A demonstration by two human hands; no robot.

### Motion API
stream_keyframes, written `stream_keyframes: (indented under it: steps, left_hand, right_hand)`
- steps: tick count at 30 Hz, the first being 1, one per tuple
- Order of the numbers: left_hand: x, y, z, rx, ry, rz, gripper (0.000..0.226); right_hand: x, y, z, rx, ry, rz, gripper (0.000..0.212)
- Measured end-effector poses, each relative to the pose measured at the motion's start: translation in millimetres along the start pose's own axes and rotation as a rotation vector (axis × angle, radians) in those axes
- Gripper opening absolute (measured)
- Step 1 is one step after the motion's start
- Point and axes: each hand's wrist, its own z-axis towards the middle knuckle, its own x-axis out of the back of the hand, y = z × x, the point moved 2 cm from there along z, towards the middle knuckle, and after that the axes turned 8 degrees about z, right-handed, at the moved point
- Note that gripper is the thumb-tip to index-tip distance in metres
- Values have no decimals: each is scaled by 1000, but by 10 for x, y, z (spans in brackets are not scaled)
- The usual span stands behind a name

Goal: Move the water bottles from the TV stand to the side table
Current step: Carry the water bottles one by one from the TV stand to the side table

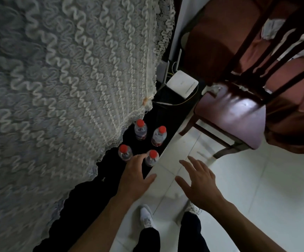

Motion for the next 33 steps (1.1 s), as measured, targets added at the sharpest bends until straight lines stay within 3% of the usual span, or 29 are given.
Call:
stream_keyframes:
  steps: [7, 14, 33]
  left_hand:
    - [-560, -235, 247, 57, 93, -55, 86]
    - [-911, -457, 586, 73, 212, -18, 79]
    - [-1115, -476, 904, 30, 328, -22, 68]
  right_hand:
    - [-328, 174, 317, -33, -20, 53, 61]
    - [-437, 269, 444, -48, -21, 76, 61]
    - [-415, 121, 560, -59, -58, 113, 59]
